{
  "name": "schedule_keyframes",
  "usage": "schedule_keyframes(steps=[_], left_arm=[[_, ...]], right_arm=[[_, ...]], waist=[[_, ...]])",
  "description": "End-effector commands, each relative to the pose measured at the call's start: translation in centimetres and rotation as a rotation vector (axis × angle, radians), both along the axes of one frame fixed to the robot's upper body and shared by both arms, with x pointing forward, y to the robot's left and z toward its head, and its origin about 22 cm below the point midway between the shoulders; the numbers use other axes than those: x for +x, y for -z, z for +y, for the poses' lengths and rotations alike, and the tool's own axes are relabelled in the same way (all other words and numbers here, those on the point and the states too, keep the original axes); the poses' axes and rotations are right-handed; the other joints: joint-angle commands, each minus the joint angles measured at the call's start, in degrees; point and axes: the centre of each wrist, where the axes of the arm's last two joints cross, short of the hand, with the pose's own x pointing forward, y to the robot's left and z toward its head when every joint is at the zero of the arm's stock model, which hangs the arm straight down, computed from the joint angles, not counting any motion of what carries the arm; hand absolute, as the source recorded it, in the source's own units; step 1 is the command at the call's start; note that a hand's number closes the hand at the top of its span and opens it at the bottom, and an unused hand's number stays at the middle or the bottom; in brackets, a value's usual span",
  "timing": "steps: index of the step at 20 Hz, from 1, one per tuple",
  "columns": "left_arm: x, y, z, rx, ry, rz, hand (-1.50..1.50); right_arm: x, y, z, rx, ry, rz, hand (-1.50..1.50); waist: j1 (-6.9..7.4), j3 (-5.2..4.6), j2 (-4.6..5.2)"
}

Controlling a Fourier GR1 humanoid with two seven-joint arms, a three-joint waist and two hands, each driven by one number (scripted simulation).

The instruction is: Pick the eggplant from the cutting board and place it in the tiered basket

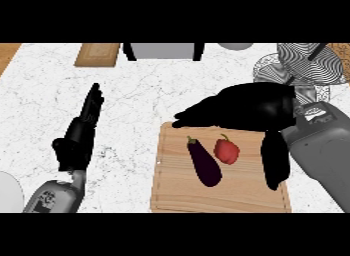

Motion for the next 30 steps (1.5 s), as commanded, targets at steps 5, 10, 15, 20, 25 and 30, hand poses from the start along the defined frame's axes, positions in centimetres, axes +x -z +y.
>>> schedule_keyframes(steps=[5, 10, 15, 20, 25, 30], left_arm=[[0.2, -0.2, -0.6, -0.003, 0.010, -0.004, 0.00], [0.8, 0.9, -0.4, -0.003, 0.001, 0.014, 0.00], [0.2, -0.6, -0.8, 0.002, 0.010, -0.006, 0.00], [-0.1, 0.6, -2.4, 0.002, 0.003, -0.013, 0.00], [0.0, -1.0, -0.3, 0.015, -0.002, -0.008, 0.00], [-0.8, 0.6, -1.2, 0.010, -0.005, -0.015, 0.00]], right_arm=[[-2.0, 2.6, -0.2, -0.106, -0.005, -0.059, -1.50], [-1.0, 0.3, 0.1, -0.160, -0.013, -0.120, -1.50], [0.1, 2.3, 0.4, -0.161, -0.067, -0.136, -1.50], [-2.1, 4.1, 0.4, -0.142, -0.149, -0.214, -1.50], [-1.0, 6.5, 2.2, -0.141, -0.092, -0.254, -1.50], [0.0, 7.2, 0.7, -0.161, -0.006, -0.246, -1.50]], waist=[[-0.09, 0.04, 0.13], [-0.06, 0.01, 0.12], [0.49, 0.04, 0.24], [-0.03, 0.04, 0.16], [0.28, 0.02, 0.11], [0.01, 0.01, 0.04]])
